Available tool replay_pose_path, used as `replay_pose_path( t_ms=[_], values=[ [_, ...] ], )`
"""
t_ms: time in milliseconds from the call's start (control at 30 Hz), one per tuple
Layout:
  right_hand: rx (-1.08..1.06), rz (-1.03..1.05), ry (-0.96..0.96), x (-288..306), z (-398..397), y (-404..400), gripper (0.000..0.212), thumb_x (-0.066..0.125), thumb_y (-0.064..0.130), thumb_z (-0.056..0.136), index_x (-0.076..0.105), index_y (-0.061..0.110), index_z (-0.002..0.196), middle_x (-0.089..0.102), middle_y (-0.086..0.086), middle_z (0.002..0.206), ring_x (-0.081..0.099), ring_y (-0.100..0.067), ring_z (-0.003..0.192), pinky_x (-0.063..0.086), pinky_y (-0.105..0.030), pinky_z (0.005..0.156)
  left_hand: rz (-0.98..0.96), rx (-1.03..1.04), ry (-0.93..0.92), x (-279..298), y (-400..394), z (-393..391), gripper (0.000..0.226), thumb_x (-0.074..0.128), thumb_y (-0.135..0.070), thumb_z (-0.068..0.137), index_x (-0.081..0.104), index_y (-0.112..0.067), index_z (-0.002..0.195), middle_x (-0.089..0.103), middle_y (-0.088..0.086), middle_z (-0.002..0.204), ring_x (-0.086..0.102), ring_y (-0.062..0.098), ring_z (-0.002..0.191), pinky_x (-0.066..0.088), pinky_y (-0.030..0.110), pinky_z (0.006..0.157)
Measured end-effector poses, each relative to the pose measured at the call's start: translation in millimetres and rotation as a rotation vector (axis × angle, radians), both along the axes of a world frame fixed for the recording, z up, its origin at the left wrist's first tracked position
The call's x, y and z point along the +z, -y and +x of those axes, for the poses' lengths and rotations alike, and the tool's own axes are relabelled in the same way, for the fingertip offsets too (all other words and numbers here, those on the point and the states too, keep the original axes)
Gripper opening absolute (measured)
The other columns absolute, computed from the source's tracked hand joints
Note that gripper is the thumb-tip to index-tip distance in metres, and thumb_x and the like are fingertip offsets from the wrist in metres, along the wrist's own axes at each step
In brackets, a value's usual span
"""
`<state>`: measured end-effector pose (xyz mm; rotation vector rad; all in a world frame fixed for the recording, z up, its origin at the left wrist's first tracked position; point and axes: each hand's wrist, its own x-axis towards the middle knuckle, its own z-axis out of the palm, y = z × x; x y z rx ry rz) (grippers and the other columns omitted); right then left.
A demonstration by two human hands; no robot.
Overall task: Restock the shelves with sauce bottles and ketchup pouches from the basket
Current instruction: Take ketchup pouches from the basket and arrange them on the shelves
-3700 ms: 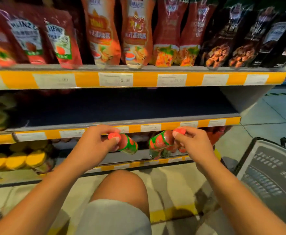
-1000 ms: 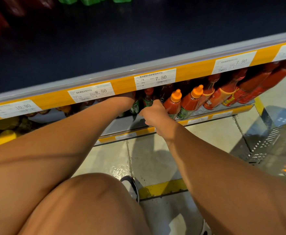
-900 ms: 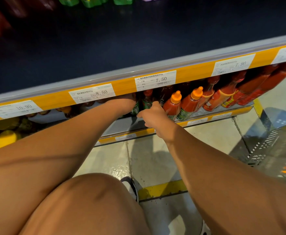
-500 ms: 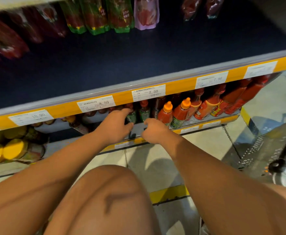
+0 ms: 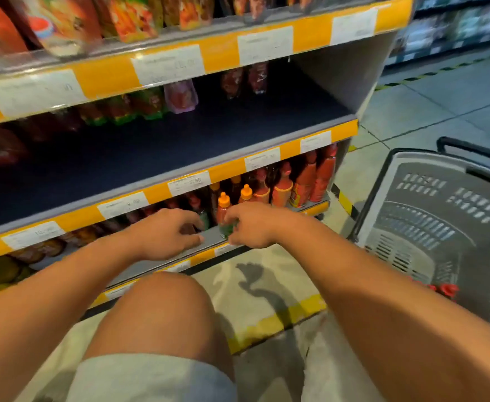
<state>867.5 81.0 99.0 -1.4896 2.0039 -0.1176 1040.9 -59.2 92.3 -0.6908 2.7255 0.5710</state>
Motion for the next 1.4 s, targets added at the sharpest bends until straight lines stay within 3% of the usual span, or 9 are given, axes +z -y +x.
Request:
replay_pose_path(
  t_ms=[100,200,433,533,700,867,1033,1233,1400],
  values=[
    [-0.157,-0.235,0.017,33.4,-24.7,-64.1,0.044,0.065,0.031,0.096,0.056,0.027,0.139,0.066,0.001,0.122,0.063,-0.021,0.11,0.054,-0.039,0.09,0.019,-0.116,-0.083,36.6,-46.3,-47.6,0.021,0.064,-0.045,0.098,0.069,-0.033,0.115,0.071,-0.013,0.104,0.066,0.006,0.096,0.055,0.036,0.088],
    [-0.404,-0.42,0.044,41.9,-64.4,-149.7,0.038,0.065,0.026,0.096,0.06,0.032,0.133,0.068,0.011,0.106,0.065,-0.012,0.095,0.055,-0.033,0.081,0.035,-0.262,-0.126,59.9,-102.6,-99.4,0.024,0.062,-0.048,0.098,0.067,-0.033,0.117,0.069,-0.016,0.104,0.063,0.0,0.089,0.053,0.032,0.083],
    [-0.905,-0.311,0.017,-10.1,-157.4,-324.6,0.025,0.065,0.018,0.097,0.068,0.015,0.122,0.069,-0.01,0.101,0.066,-0.025,0.089,0.052,-0.037,0.075,0.094,-0.52,-0.088,53.5,-237.6,-217.6,0.037,0.059,-0.048,0.101,0.064,-0.024,0.129,0.07,-0.005,0.112,0.063,0.014,0.098,0.05,0.032,0.086],
    [-0.903,-0.138,-0.006,-42.9,-177.0,-357.7,0.025,0.067,0.02,0.096,0.069,0.014,0.12,0.072,-0.01,0.098,0.064,-0.022,0.082,0.048,-0.031,0.068,0.144,-0.572,0.019,29.2,-281.0,-260.9,0.036,0.062,-0.045,0.1,0.066,-0.023,0.128,0.069,-0.002,0.113,0.065,0.018,0.102,0.052,0.034,0.092],
    [-0.805,0.075,-0.097,-82.7,-209.3,-369.2,0.027,0.064,0.019,0.095,0.067,0.011,0.121,0.069,-0.012,0.119,0.065,-0.031,0.106,0.051,-0.034,0.086,0.099,-0.572,0.167,-18.8,-321.8,-324.7,0.032,0.065,-0.039,0.097,0.07,-0.02,0.122,0.072,0.007,0.116,0.066,0.025,0.106,0.053,0.034,0.093],
    [-0.796,0.244,-0.121,-122.1,-237.3,-361.7,0.028,0.063,0.008,0.089,0.069,0.01,0.116,0.07,-0.013,0.115,0.068,-0.033,0.1,0.053,-0.033,0.076,0.046,-0.453,0.179,-78.1,-353.5,-372.4,0.016,0.06,-0.015,0.091,0.071,-0.008,0.1,0.074,0.016,0.111,0.068,0.033,0.109,0.051,0.032,0.082],
    [-0.747,0.347,-0.048,-160.0,-250.7,-344.5,0.022,0.067,0.01,0.088,0.065,0.013,0.11,0.065,-0.009,0.102,0.06,-0.028,0.086,0.051,-0.032,0.074,0.076,-0.43,0.243,-155.3,-364.6,-379.7,0.036,0.06,-0.016,0.089,0.065,-0.01,0.124,0.068,0.016,0.126,0.063,0.036,0.117,0.054,0.039,0.096],
    [-0.79,0.325,-0.1,-206.0,-242.9,-343.5,0.016,0.069,0.018,0.087,0.065,0.02,0.102,0.066,-0.006,0.104,0.066,-0.03,0.098,0.053,-0.035,0.076,0.093,-0.503,0.337,-198.8,-354.8,-373.7,0.044,0.065,-0.01,0.083,0.063,-0.014,0.127,0.067,0.014,0.13,0.061,0.033,0.123,0.052,0.04,0.101],
    [-0.765,0.448,-0.073,-212.7,-249.5,-345.7,0.039,0.083,0.026,0.08,0.067,0.022,0.114,0.066,-0.004,0.112,0.067,-0.029,0.103,0.055,-0.037,0.078,0.072,-0.493,0.258,-206.1,-357.7,-371.9,0.041,0.068,-0.01,0.088,0.056,-0.016,0.127,0.066,0.013,0.127,0.062,0.034,0.12,0.052,0.039,0.097]
  ],
)
